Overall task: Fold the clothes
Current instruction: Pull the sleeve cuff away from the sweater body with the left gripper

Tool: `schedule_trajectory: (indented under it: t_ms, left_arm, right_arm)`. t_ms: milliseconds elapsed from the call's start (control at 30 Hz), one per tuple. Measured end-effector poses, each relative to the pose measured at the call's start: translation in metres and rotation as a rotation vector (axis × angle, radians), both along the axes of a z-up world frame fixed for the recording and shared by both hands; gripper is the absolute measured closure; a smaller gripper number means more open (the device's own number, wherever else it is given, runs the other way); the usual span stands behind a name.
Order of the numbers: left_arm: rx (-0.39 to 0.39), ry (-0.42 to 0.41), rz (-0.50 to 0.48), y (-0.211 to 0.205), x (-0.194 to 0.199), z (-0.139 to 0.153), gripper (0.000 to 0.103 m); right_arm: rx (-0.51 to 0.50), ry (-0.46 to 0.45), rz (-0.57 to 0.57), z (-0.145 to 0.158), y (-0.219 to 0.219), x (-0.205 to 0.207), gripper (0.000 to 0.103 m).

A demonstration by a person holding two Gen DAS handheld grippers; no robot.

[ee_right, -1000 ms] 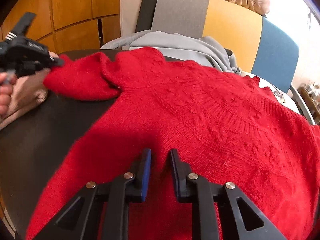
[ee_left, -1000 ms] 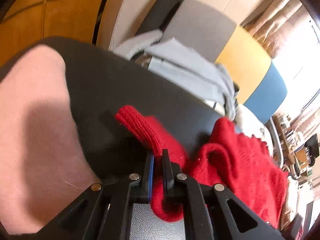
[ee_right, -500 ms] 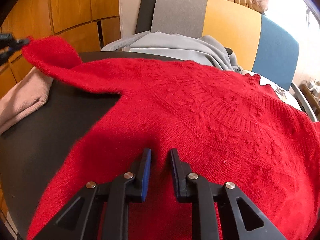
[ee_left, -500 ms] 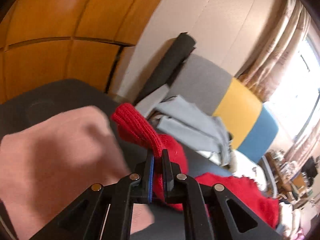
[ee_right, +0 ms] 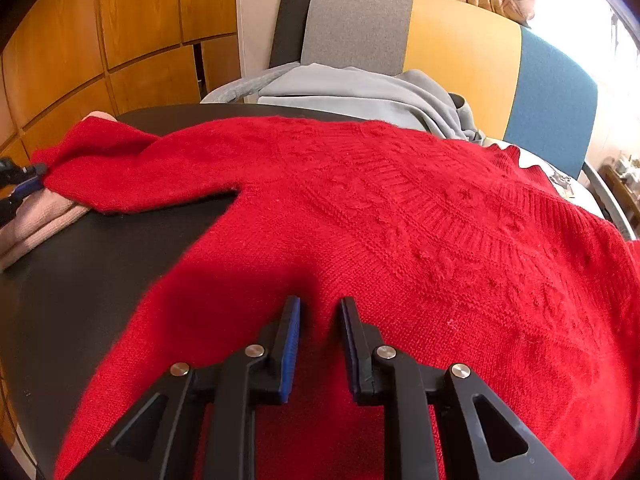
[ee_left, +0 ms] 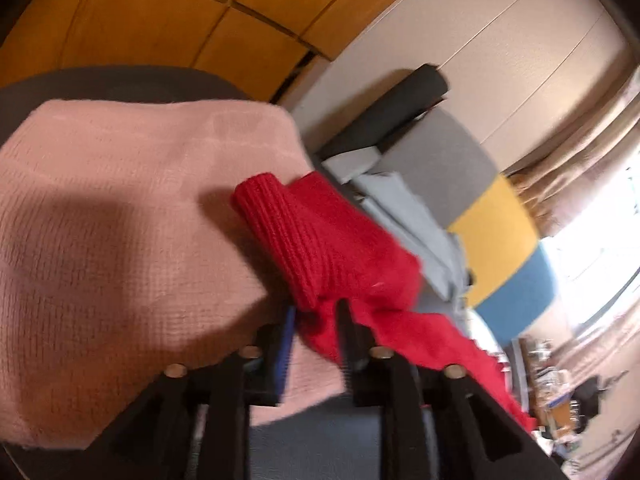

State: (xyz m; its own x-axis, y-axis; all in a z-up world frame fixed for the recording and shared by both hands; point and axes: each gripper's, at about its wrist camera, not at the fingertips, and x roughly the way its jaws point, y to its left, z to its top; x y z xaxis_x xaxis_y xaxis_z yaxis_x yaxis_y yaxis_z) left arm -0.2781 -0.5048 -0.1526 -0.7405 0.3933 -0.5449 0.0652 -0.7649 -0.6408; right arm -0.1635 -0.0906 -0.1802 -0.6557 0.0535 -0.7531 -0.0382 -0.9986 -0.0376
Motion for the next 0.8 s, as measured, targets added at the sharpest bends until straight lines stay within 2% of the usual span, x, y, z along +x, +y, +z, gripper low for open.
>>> schedule_trajectory:
  t_ms: [133, 233, 300, 333, 367, 400, 433, 567, 633, 700, 767, 800]
  left_arm:
    - [0.075, -0.087, 0.029, -0.009, -0.021, 0.0, 0.073]
    - [0.159, -0.179, 0.053, -0.014, -0.042, -0.01, 0.073]
    - [0.176, -0.192, 0.051, -0.01, -0.052, -0.012, 0.075]
    - [0.165, -0.187, 0.048, -0.007, -0.054, -0.01, 0.082]
    - [0.154, -0.181, 0.044, -0.003, -0.056, -0.008, 0.093]
    - [0.144, -0.175, 0.041, 0.0, -0.058, -0.007, 0.094]
    - [0.12, -0.133, 0.038, 0.003, -0.056, 0.005, 0.094]
    - [0.013, 0.074, 0.025, 0.011, -0.04, 0.063, 0.094]
    - [-0.017, 0.166, 0.073, 0.004, -0.028, 0.082, 0.094]
    - [-0.084, 0.167, 0.122, 0.0, -0.021, 0.078, 0.094]
    - [-0.18, 0.124, 0.141, 0.001, -0.019, 0.062, 0.094]
    - [-0.231, 0.077, 0.135, 0.003, -0.021, 0.05, 0.094]
  right_arm:
    - [0.001, 0.001, 0.0, 0.0, 0.0, 0.0, 0.083]
    - [-0.005, 0.001, 0.001, 0.0, 0.0, 0.0, 0.082]
    - [-0.012, 0.002, 0.002, -0.001, 0.002, 0.0, 0.081]
    - [-0.014, 0.002, 0.002, -0.001, 0.002, 0.0, 0.081]
    - [-0.014, 0.003, 0.003, -0.001, 0.003, 0.0, 0.081]
    - [-0.013, 0.003, 0.004, -0.001, 0.003, 0.001, 0.081]
    - [-0.01, 0.003, 0.004, -0.001, 0.003, 0.001, 0.081]
    - [-0.009, 0.003, 0.005, -0.002, 0.003, 0.001, 0.081]
    - [-0.009, 0.003, 0.005, -0.001, 0.004, 0.001, 0.081]
    - [-0.009, 0.004, 0.006, -0.001, 0.004, 0.002, 0.081]
    - [-0.009, 0.004, 0.006, -0.001, 0.005, 0.002, 0.081]
    - [-0.011, 0.004, 0.007, -0.001, 0.005, 0.002, 0.081]
